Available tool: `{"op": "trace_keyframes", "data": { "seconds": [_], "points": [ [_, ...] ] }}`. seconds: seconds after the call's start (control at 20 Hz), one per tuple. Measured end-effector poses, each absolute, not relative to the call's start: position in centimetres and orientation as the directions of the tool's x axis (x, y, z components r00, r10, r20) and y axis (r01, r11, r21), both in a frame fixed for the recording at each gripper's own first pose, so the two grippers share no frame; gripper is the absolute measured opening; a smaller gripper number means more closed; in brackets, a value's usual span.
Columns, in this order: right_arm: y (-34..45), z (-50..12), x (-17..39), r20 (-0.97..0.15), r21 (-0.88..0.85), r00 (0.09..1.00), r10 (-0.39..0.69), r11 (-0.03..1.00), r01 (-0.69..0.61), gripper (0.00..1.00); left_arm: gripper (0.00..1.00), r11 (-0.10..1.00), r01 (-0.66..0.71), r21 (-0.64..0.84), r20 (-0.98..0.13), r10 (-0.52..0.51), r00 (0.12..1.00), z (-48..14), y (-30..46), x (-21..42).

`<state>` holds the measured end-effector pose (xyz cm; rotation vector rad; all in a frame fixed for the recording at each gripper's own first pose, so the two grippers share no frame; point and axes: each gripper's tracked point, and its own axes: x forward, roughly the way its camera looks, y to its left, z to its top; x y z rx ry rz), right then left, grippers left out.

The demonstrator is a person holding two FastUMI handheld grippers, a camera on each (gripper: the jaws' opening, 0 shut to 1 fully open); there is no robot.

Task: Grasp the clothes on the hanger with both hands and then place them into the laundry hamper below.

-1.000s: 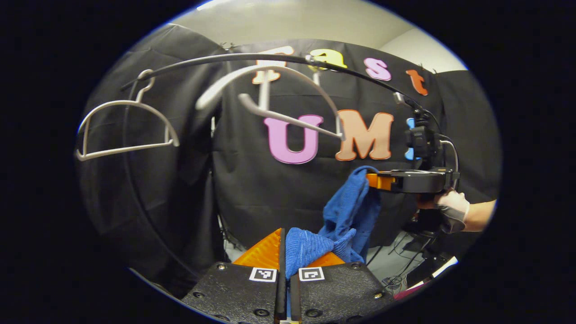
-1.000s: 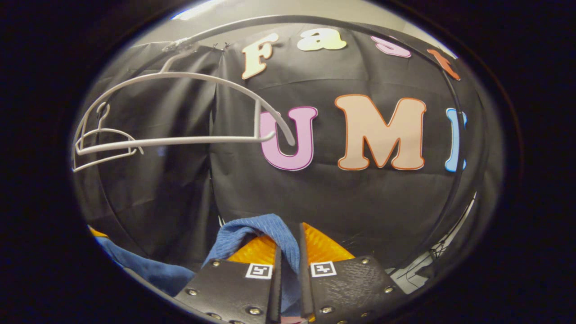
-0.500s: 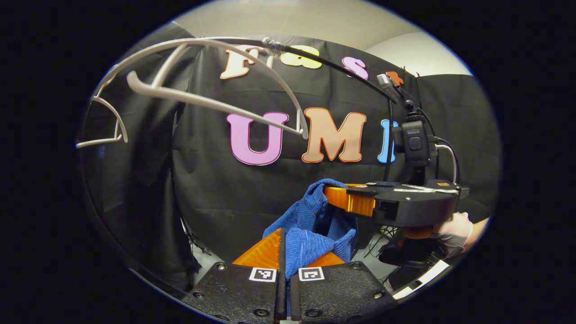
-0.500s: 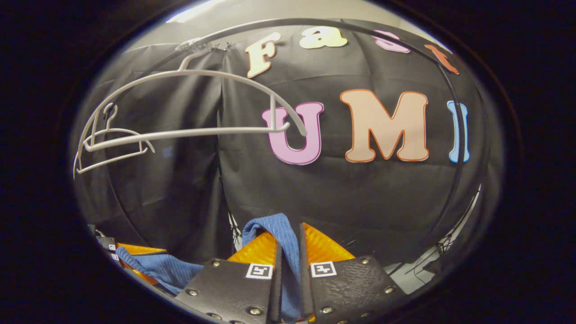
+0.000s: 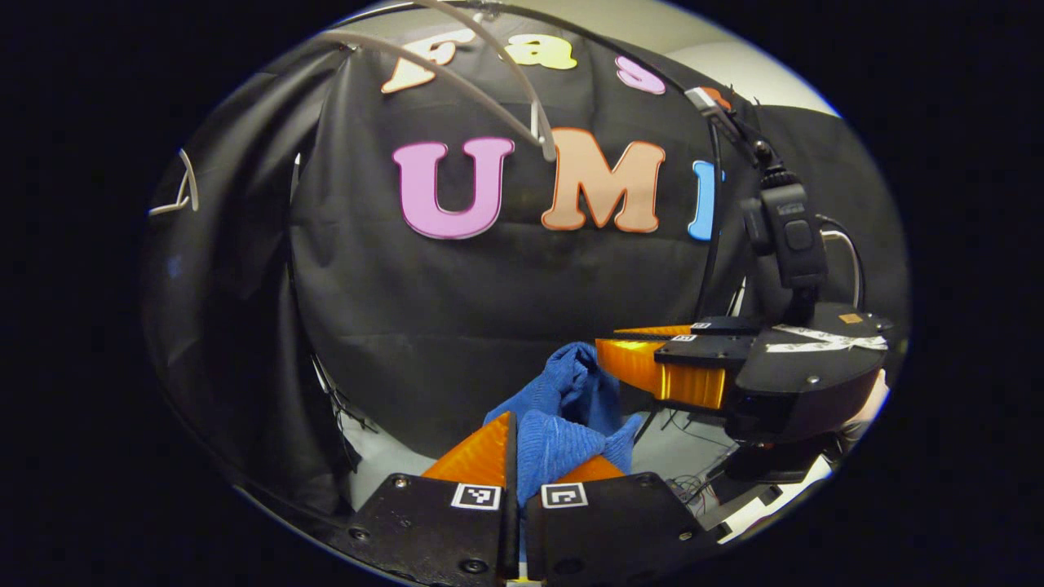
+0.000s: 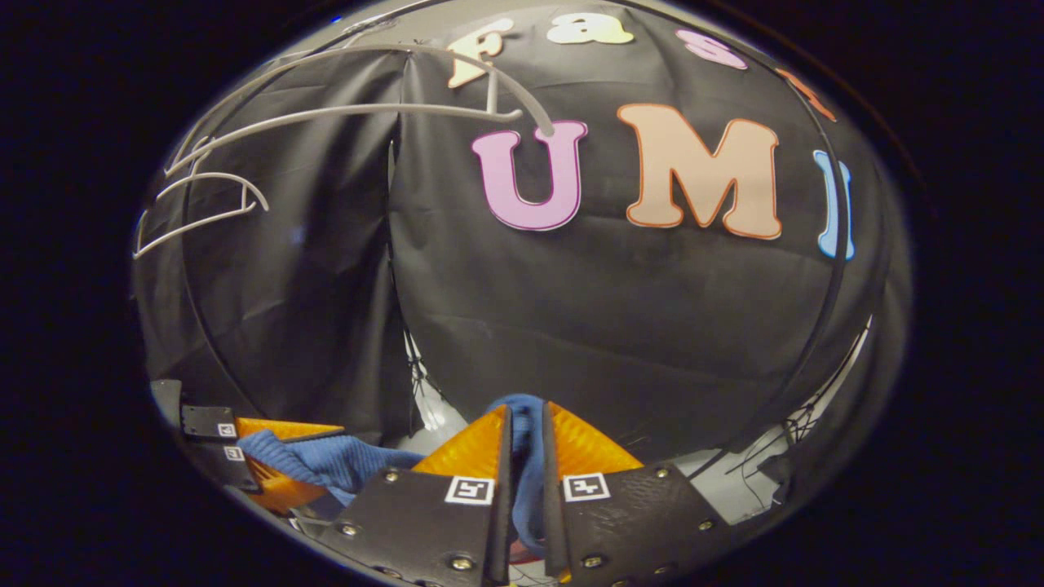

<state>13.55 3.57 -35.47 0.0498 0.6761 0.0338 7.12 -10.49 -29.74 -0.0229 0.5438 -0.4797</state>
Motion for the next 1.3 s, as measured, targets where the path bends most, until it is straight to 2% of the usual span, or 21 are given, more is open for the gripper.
{"op": "trace_keyframes", "data": {
  "seconds": [0.15, 0.2, 0.25, 0.3, 0.45, 0.85, 1.3],
  "points": [
    [4.0, -37.8, 11.9, -0.672, 0.051, 0.739, 0.048, 0.999, -0.017, 0.17, 0.04, 0.893, 0.423, -0.154, -0.547, -0.433, 0.716, -33.1, -9.8, 5.9],
    [4.1, -38.7, 11.3, -0.686, 0.057, 0.726, 0.050, 0.998, -0.015, 0.17, 0.04, 0.900, 0.416, -0.130, -0.606, -0.404, 0.685, -35.2, -9.1, 5.0],
    [4.2, -39.3, 10.6, -0.699, 0.060, 0.713, 0.051, 0.998, -0.012, 0.17, 0.07, 0.909, 0.403, -0.109, -0.645, -0.373, 0.667, -36.8, -8.5, 4.7],
    [4.1, -39.8, 10.0, -0.711, 0.060, 0.701, 0.049, 0.998, -0.009, 0.17, 0.17, 0.911, 0.397, -0.111, -0.663, -0.366, 0.653, -38.2, -8.2, 4.3],
    [3.6, -40.9, 8.4, -0.736, 0.059, 0.675, 0.042, 0.998, 0.002, 0.17, 0.99, 0.914, 0.379, -0.143, -0.714, -0.361, 0.600, -41.8, -8.4, 3.6],
    [2.3, -41.2, 6.7, -0.751, 0.049, 0.660, 0.009, 0.998, 0.042, 0.17, 0.98, 0.908, 0.388, -0.157, -0.732, -0.370, 0.572, -43.4, -8.1, 1.9],
    [2.5, -40.3, 7.1, -0.736, 0.054, 0.677, 0.007, 0.997, 0.049, 0.17, 0.97, 0.916, 0.375, -0.144, -0.710, -0.360, 0.605, -42.0, -7.2, 2.6]
  ]
}}
